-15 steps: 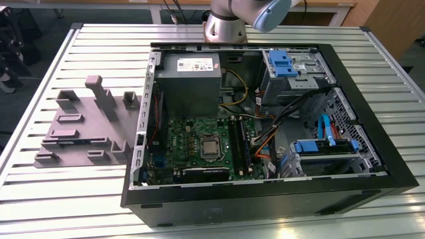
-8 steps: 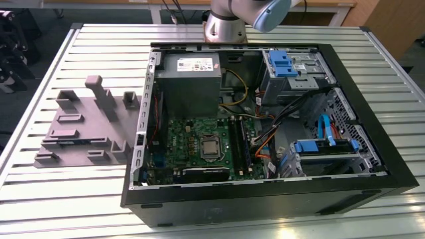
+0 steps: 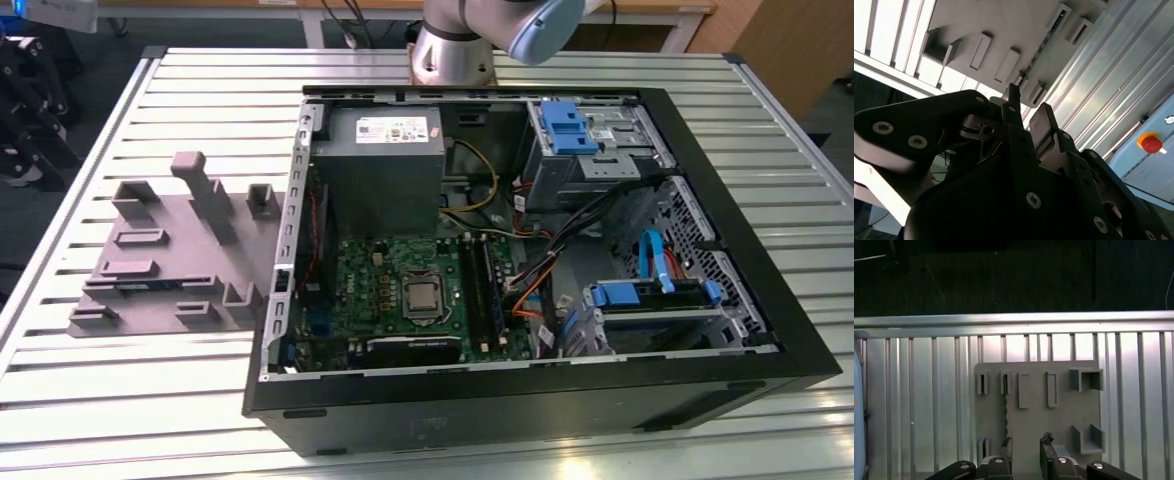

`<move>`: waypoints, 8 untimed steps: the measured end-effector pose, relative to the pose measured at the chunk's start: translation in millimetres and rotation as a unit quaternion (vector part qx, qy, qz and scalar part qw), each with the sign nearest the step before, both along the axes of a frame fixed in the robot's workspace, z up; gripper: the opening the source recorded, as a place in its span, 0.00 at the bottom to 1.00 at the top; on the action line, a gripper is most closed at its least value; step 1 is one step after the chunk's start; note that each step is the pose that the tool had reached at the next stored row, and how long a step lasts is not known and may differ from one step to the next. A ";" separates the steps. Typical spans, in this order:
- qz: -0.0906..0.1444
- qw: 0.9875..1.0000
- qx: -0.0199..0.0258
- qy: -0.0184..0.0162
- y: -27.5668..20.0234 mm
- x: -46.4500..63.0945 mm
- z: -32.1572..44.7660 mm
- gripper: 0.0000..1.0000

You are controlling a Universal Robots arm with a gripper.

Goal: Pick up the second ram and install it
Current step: 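Pick up the second ram and move it above second insertion slot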

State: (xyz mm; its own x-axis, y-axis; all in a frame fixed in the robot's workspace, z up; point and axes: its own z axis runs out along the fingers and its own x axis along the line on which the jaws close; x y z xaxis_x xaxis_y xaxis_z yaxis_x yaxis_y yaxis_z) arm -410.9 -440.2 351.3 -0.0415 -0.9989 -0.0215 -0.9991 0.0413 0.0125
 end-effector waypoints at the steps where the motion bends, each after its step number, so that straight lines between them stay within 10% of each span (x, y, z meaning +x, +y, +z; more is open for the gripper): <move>1: 0.000 1.000 0.000 0.000 0.0 0.0 -1.7 0.36; 8: 0.000 1.000 0.000 0.000 0.0 0.0 -14.6 0.36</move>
